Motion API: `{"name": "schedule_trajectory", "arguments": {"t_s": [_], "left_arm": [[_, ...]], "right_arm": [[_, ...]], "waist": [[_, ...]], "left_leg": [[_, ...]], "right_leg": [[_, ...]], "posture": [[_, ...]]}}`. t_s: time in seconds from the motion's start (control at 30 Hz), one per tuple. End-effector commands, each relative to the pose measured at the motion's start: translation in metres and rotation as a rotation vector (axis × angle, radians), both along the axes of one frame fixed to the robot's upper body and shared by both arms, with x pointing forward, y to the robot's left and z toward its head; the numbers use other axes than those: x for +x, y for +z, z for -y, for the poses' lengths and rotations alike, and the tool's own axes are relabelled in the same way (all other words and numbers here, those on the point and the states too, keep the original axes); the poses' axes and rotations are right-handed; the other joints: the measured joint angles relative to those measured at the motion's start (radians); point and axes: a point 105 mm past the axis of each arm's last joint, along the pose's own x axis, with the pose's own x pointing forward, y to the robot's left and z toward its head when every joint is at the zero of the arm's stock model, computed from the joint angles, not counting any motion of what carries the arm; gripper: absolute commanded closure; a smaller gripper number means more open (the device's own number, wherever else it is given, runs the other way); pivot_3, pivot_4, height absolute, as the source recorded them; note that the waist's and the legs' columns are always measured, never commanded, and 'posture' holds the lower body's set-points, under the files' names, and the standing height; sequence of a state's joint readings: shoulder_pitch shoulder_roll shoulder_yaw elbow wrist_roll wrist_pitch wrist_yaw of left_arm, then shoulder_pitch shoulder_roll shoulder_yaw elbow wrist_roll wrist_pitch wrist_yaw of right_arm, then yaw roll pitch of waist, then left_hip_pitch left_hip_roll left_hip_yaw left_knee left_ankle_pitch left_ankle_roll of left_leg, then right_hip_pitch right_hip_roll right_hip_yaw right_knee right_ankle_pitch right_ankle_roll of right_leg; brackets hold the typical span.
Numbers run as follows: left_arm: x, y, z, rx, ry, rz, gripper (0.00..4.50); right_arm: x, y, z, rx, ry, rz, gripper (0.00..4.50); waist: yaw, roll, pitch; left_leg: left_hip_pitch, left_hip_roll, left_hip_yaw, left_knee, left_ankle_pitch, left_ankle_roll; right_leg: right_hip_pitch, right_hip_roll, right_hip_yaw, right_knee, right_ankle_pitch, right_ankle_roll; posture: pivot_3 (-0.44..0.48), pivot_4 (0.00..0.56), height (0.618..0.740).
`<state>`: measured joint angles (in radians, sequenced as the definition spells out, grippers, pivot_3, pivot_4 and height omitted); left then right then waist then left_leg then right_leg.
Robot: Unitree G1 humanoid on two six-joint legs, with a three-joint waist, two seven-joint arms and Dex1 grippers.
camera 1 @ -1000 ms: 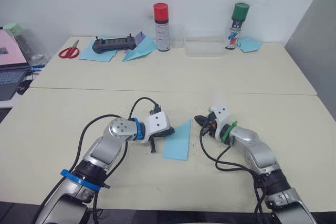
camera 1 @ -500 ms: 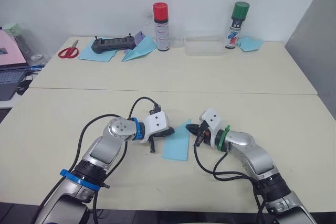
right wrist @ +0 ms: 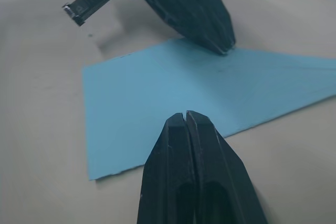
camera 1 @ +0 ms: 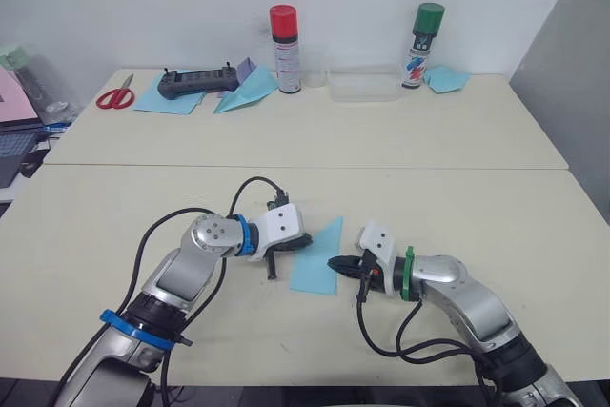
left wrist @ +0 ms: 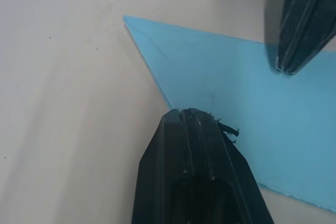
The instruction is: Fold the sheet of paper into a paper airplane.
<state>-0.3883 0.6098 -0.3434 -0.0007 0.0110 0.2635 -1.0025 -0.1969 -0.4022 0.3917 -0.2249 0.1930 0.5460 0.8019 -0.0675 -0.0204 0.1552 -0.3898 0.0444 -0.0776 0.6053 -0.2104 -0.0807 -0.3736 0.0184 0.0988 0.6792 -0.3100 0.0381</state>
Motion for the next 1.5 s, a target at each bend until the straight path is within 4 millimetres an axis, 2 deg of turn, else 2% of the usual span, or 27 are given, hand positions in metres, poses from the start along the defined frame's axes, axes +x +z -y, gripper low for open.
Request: {"name": "schedule_trajectory", "arguments": {"t_s": [0.03,0.3,0.57,0.7,0.8,0.9,1.0,1.1,1.23,1.33,1.43,1.5], "left_arm": [[-0.017,-0.031,-0.014,0.077,0.017,-0.141,4.5],[-0.022,-0.032,-0.017,0.083,0.023,-0.16,4.5],[-0.02,-0.034,-0.014,0.078,0.025,-0.167,4.5],[-0.018,-0.035,-0.011,0.061,0.033,-0.172,4.5],[-0.011,-0.034,-0.005,-0.095,0.137,-0.248,4.5],[-0.009,-0.036,-0.008,-0.113,0.16,-0.266,4.5],[-0.005,-0.032,-0.007,-0.147,0.171,-0.273,4.5],[0.0,-0.025,-0.005,-0.181,0.179,-0.267,4.5],[0.006,-0.008,-0.004,-0.246,0.181,-0.255,4.5],[0.019,0.023,-0.01,-0.328,0.186,-0.189,4.5],[0.025,0.043,-0.016,-0.371,0.178,-0.157,4.5],[0.021,0.055,-0.019,-0.386,0.12,-0.175,3.97]], "right_arm": [[-0.026,-0.029,0.001,-0.072,0.076,-0.137,4.46],[-0.055,-0.036,0.005,-0.102,0.211,-0.245,4.46],[-0.062,-0.028,0.014,-0.095,0.236,-0.3,4.46],[-0.061,-0.008,0.021,-0.053,0.249,-0.298,4.46],[-0.033,0.035,0.019,0.085,0.133,-0.19,4.46],[-0.024,0.052,0.015,0.13,0.094,-0.146,4.46],[0.004,0.049,0.012,0.127,-0.061,-0.073,4.46],[0.027,0.037,0.009,0.085,-0.176,-0.003,4.46],[0.034,0.017,0.004,0.022,-0.199,0.027,4.46],[0.028,0.0,0.003,-0.046,-0.168,0.02,4.46],[0.027,-0.004,0.003,-0.053,-0.155,0.015,4.46],[0.029,-0.004,0.003,-0.041,-0.164,0.012,4.5]], "waist": [[-0.001,0.0,0.0],[-0.006,-0.001,-0.001],[-0.006,-0.002,-0.001],[-0.002,-0.002,-0.001],[0.003,-0.001,0.001],[0.009,-0.002,0.003],[0.009,-0.003,0.002],[0.009,-0.003,0.003],[0.011,-0.002,0.004],[0.01,-0.002,0.004],[0.008,-0.003,0.006],[0.007,-0.003,0.006]], "left_leg": [[0.0,0.0,0.0,0.0,0.0,0.0],[0.0,0.0,0.0,-0.002,-0.004,0.003],[0.001,0.0,0.0,-0.001,-0.006,0.003],[0.0,-0.001,0.0,-0.001,-0.006,0.003],[0.0,-0.001,0.0,0.0,-0.006,0.003],[-0.001,-0.001,-0.001,0.003,-0.006,0.003],[0.0,-0.001,-0.001,0.003,-0.006,0.003],[-0.001,-0.002,-0.001,0.003,-0.006,0.003],[-0.004,-0.003,-0.001,0.003,-0.006,0.002],[-0.005,-0.002,-0.002,0.003,-0.006,0.003],[-0.005,-0.002,-0.002,0.003,-0.006,0.003],[-0.005,-0.002,-0.002,0.003,-0.006,0.003]], "right_leg": [[0.0,0.0,0.0,0.0,-0.001,0.0],[0.0,0.0,-0.001,0.0,-0.006,0.001],[0.001,0.0,-0.001,0.0,-0.008,0.0],[0.001,-0.001,-0.001,0.0,-0.008,0.0],[0.002,-0.001,-0.001,0.0,-0.008,0.0],[0.001,-0.001,-0.001,0.001,-0.006,0.003],[0.002,-0.001,-0.001,0.001,-0.006,0.003],[0.001,-0.001,0.0,0.001,-0.005,0.004],[0.0,-0.002,-0.001,0.0,-0.005,0.004],[-0.002,-0.001,-0.001,0.001,-0.005,0.004],[-0.002,-0.001,-0.001,0.001,-0.005,0.004],[-0.002,-0.001,-0.002,0.001,-0.005,0.004]], "posture": [[0.0,0.15,0.74],[0.0,0.15,0.74],[0.0,0.15,0.74],[0.0,0.15,0.74],[0.0,0.15,0.74],[0.0,0.15,0.74],[0.0,0.15,0.74],[0.0,0.15,0.74],[0.0,0.15,0.74],[0.0,0.15,0.74],[0.0,0.15,0.74],[0.0,0.15,0.74]]}}
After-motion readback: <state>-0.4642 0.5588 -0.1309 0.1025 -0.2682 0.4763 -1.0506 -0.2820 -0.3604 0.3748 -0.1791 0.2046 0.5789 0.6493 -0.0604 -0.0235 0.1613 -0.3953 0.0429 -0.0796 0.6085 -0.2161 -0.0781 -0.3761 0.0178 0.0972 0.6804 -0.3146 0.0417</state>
